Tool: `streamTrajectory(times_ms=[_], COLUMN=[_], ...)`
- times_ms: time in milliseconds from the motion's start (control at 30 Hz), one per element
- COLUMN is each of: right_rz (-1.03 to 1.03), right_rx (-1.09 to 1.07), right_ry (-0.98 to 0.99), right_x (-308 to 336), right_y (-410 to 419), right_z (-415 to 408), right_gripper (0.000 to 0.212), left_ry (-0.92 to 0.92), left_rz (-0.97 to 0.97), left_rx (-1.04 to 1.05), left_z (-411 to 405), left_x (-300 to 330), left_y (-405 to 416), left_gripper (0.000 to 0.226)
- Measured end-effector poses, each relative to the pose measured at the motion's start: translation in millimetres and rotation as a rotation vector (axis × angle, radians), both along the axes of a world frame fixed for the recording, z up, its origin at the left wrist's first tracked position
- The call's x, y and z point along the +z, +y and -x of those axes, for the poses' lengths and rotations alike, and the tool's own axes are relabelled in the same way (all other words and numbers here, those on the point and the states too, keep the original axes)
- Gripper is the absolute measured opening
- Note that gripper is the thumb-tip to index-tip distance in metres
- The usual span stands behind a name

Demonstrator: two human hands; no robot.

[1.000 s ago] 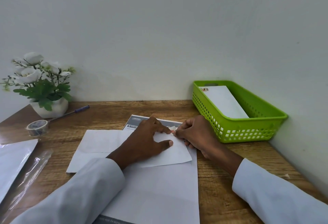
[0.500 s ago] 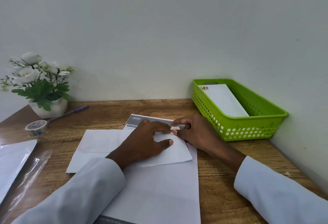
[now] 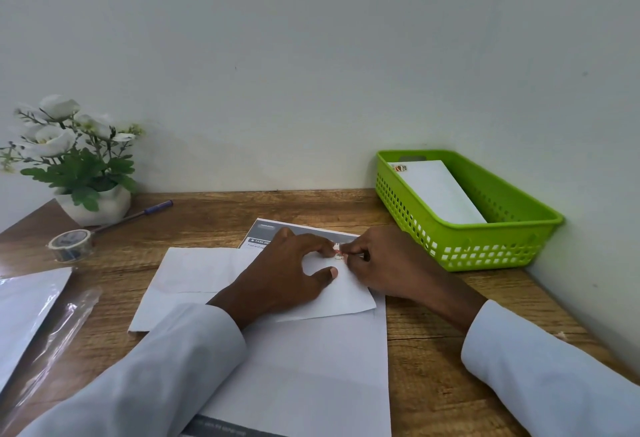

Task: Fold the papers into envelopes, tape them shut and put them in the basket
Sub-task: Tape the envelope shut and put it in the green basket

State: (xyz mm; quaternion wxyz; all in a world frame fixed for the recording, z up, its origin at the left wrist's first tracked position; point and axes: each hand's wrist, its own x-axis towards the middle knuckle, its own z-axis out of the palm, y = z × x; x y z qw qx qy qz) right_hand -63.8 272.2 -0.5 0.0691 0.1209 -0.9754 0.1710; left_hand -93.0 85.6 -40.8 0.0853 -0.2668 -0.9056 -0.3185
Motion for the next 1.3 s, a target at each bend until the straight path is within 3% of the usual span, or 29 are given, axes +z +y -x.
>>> streamTrajectory(times_ms=[367, 600, 767, 967, 1300], right_rz=[0.017, 0.005, 0.025, 0.018, -0.048], right_rx=[0.066, -0.018, -0.03, 0.004, 0.133], right_ry=[-0.008, 0.041, -0.01, -0.043, -0.073], right_x=[1.7, -0.4, 1.4, -0.3, 0.5], right_y=[2.8, -2.3, -1.4, 3.7, 7.5], right_z=[-7.0, -8.8, -4.5, 4.7, -1.5], right_gripper=[0.035, 0.036, 0.041, 0.03, 0.044], left_ry=[-0.013, -0.006, 0.014, 0.015, 0.013], left_rz=[-0.013, 0.114, 0.237, 0.303, 0.309], left_rx=[0.011, 0.042, 0.042, 0.109, 0.203], left_z=[-0.7, 0.4, 0.9, -3.8, -5.7], left_x=[-2.8, -3.6, -3.0, 2.4, 3.6], left_y=[0.0, 1.4, 4.6, 7.2, 7.3], left_gripper=[0.03, 0.053, 0.056, 0.08, 0.076])
